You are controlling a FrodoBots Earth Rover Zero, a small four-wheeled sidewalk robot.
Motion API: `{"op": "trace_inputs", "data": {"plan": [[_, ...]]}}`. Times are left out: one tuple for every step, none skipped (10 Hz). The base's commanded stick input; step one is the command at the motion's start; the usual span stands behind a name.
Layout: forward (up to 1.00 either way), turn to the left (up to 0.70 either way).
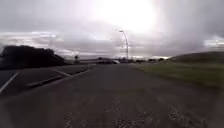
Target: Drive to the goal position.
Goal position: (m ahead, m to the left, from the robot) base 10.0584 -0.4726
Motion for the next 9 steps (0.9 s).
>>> {"op": "trace_inputs", "data": {"plan": [[1.0,0.0],[1.0,0.0],[1.0,0.0],[1.0,0.0],[1.0,0.0],[1.0,0.0],[1.0,0.0],[1.0,0.0],[1.0,0.0]]}}
